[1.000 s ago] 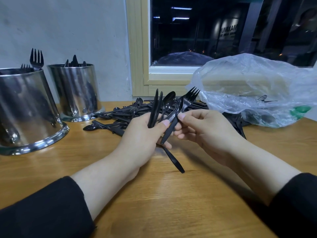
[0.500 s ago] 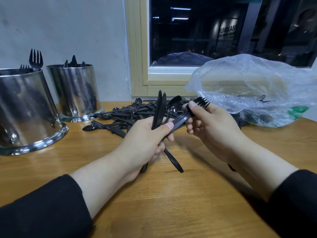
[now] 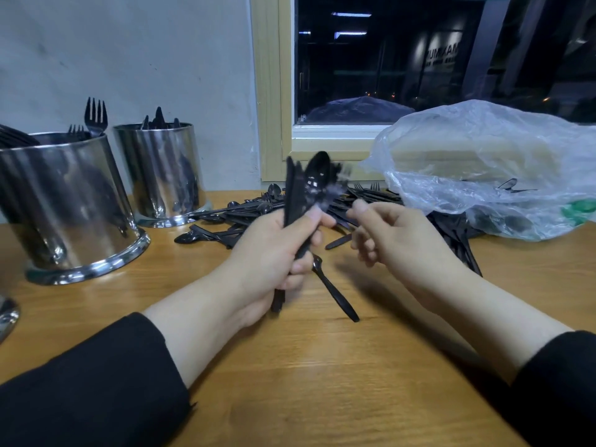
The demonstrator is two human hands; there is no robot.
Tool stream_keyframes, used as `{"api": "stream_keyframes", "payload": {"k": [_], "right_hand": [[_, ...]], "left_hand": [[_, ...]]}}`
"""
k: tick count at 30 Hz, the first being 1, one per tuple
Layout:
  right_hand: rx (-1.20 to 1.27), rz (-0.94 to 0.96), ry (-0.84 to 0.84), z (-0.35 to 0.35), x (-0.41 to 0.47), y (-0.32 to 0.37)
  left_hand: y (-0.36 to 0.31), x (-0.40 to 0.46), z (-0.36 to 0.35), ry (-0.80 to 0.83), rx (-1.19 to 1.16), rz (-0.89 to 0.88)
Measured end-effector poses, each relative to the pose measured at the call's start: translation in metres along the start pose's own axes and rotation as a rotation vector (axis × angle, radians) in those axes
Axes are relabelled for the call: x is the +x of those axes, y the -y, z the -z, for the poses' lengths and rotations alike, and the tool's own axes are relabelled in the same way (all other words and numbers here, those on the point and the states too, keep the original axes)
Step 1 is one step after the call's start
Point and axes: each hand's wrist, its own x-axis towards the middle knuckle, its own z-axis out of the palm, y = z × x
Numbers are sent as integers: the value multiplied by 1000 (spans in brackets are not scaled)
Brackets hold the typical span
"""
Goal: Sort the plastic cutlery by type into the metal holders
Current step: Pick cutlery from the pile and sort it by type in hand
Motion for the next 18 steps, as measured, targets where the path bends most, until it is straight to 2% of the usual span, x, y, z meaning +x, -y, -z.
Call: {"api": "stream_keyframes", "payload": {"k": [4,8,15,18], "right_hand": [[-702,81,202,-7,6,-7],[-998,125,304,-32,17,-2],[-1138,228,201,-46,17,-4],[-1016,227,139,-38,17,2]], "left_hand": [[-3,1,23,-236,147,-68],[-4,3,38,-357,84,-32],[-2,5,42,-374,76,-9],[-2,4,38,-351,72,11]]}}
